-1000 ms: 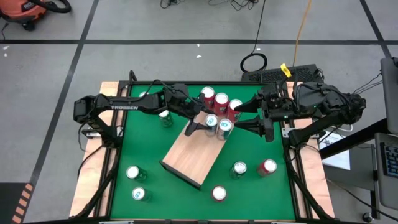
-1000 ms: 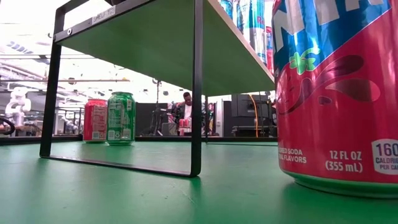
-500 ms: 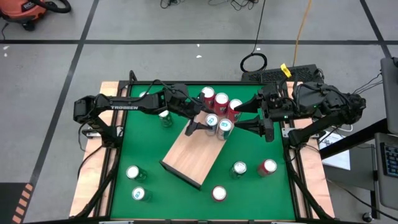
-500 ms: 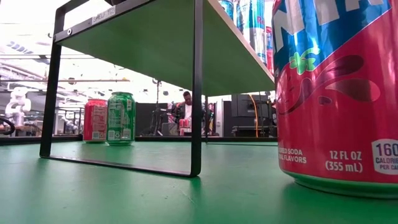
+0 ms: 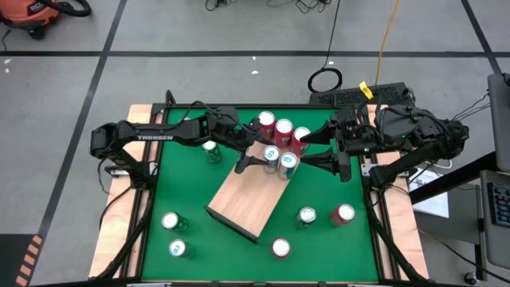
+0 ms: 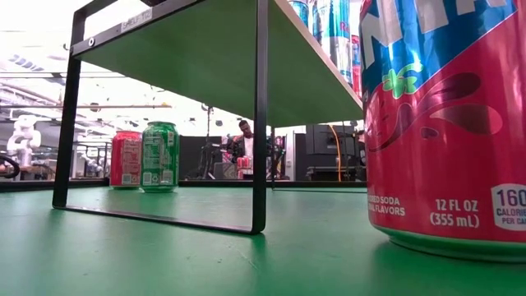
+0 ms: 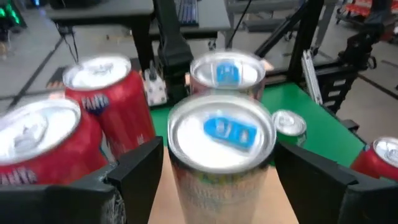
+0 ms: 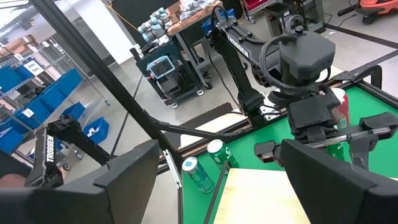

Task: Sort soda cans
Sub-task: Put the blue soda can on the shelf and align it with the other blue soda can

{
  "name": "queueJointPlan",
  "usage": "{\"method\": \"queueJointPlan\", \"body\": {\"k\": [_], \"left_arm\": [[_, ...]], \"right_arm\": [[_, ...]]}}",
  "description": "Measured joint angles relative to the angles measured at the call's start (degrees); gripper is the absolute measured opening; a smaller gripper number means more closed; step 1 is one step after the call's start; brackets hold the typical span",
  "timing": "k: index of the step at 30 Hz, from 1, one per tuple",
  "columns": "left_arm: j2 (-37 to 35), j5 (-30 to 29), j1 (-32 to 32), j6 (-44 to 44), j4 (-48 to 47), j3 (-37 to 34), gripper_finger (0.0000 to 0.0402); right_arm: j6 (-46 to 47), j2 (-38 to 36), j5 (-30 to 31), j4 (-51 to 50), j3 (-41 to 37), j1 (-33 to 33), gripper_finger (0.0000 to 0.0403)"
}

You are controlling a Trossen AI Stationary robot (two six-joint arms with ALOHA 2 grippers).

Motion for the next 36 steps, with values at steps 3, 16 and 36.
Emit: {"method": "queueJointPlan", "body": {"k": [3, 16, 36], "left_arm": [[-1.11, -1.04, -0.55, 0.0, -2.0, -0.04, 0.0295], [-13.61, -13.09, -6.04, -9.03, -18.66, 0.01, 0.0295], [-7.42, -19.43, -11.89, -16.52, -20.81, 0.0, 0.0295]], "right_arm": [[-0.09, -0.01, 0.0, 0.0, 0.0, 0.0, 0.0327], [-1.33, 0.91, 1.73, 0.0, 0.0, 0.0, 0.0327], [1.8, 3.63, 1.51, 3.54, 0.0, 0.0, 0.0327]]}}
